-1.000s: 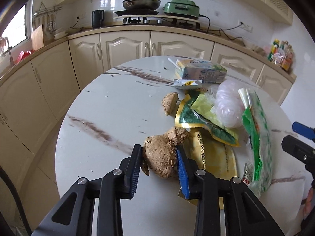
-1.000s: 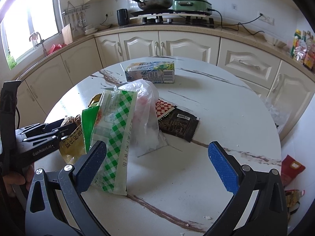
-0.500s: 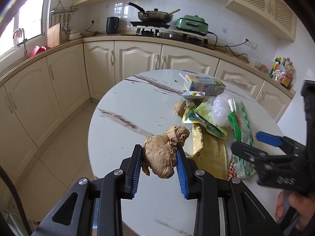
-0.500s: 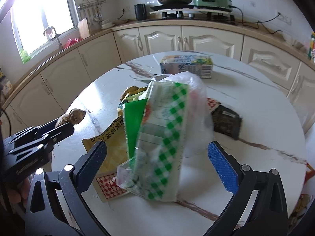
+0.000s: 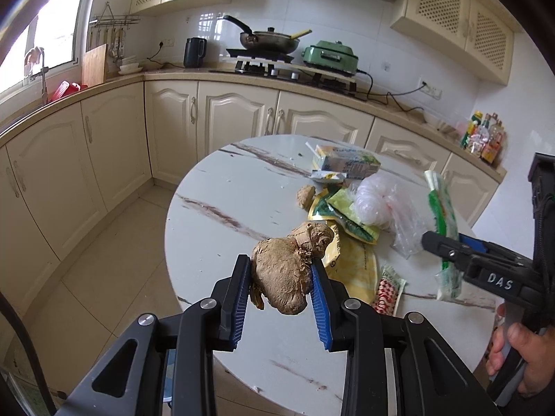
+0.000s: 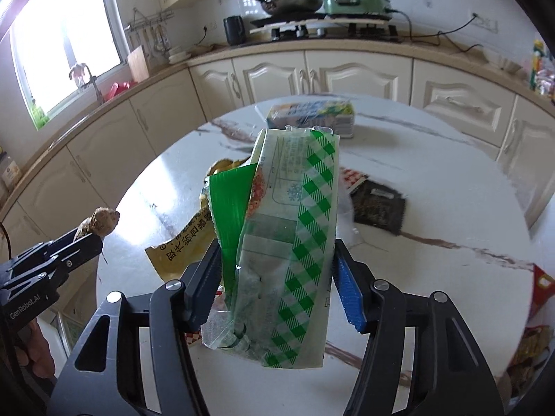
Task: Collect trash
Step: 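Carry the ginger and green-checked bag over the blue bucket and release both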
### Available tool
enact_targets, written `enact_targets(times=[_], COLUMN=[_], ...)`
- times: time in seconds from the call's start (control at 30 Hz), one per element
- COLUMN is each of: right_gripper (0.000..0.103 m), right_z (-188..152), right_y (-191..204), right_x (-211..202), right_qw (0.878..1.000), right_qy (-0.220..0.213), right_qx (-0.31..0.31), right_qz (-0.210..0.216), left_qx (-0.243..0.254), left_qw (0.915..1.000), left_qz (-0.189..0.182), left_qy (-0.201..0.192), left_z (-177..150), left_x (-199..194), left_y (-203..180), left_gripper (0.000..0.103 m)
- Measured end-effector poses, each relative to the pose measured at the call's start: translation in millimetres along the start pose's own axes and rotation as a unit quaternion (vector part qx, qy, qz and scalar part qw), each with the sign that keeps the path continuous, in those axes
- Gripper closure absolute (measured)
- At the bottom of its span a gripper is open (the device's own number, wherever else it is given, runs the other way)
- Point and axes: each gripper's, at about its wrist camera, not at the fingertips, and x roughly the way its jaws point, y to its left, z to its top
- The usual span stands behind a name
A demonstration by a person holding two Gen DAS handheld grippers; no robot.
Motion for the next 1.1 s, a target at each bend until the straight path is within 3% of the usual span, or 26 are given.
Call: enact_targets(times=[0.13, 0.3, 0.47, 0.67, 0.83, 0.97, 1.1], right_gripper=[0.044, 0.044, 0.044, 0.043, 0.043, 0.042, 0.042], right_z=[8, 17, 11, -29, -76, -115, -152], right_y=[15, 86, 181, 284, 332, 337, 330], right_x=[-27, -34, -7, 60, 154, 236, 316], right_qw=[1.0, 0.995, 0.982, 0.961, 0.952, 0.946, 0.932], right_qy=[-0.028, -0.045, -0.027, 0.032, 0.12, 0.197, 0.276], right_qx=[-0.01, -0.061, -0.118, -0.169, -0.182, -0.168, -0.126], right_qz=[0.006, 0.068, 0.147, 0.216, 0.217, 0.194, 0.195], left_qx=[-0.013, -0.041, -0.071, -0.123, -0.167, -0.202, -0.225], left_qw=[0.9998, 0.9983, 0.9936, 0.9803, 0.9695, 0.9599, 0.9502], left_qz=[0.0, 0.026, 0.08, 0.155, 0.172, 0.163, 0.151], left_qy=[-0.016, -0.033, -0.036, -0.003, 0.052, 0.105, 0.154], left_z=[-4, -18, -46, -92, -132, -157, -176], left_x=[-28, -69, -110, -131, -89, -35, 24], left_y=[11, 44, 93, 168, 219, 253, 282], left_gripper=[0.073, 0.073, 0.073, 0.073, 0.073, 0.073, 0.073])
